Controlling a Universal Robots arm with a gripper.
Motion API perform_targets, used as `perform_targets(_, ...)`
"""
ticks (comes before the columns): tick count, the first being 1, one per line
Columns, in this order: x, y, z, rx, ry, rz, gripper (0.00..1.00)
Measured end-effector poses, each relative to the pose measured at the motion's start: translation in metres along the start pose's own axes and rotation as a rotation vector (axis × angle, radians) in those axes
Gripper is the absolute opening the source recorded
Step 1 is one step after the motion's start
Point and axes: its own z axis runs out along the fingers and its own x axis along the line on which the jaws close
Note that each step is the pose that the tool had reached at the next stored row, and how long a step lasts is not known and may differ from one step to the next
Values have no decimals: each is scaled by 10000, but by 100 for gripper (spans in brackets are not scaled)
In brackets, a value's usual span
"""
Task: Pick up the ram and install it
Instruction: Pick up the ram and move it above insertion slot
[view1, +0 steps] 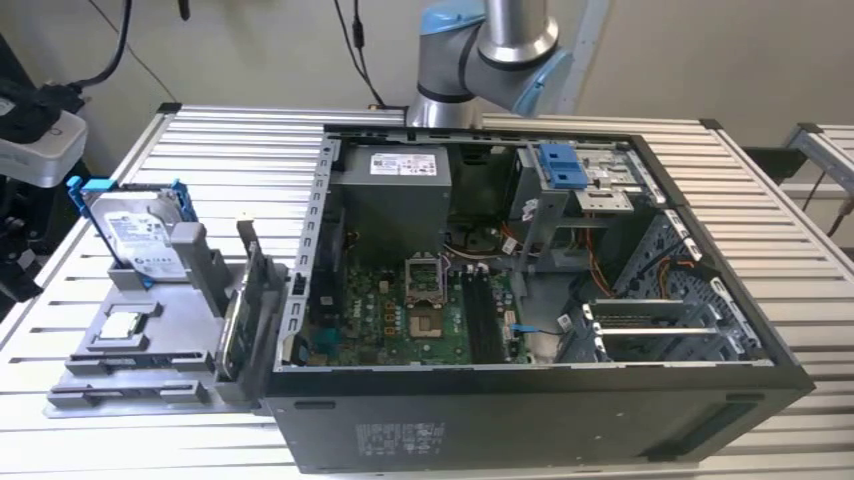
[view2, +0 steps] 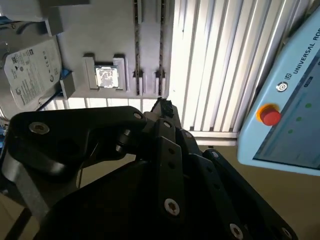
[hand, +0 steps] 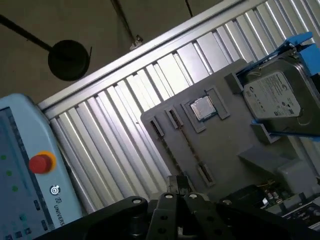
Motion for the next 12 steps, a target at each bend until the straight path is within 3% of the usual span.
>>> perform_targets(6, 0, 0, 1, 46, 5, -601, 11)
perform_targets(12, 0, 0, 5, 232, -55, -1336, 11)
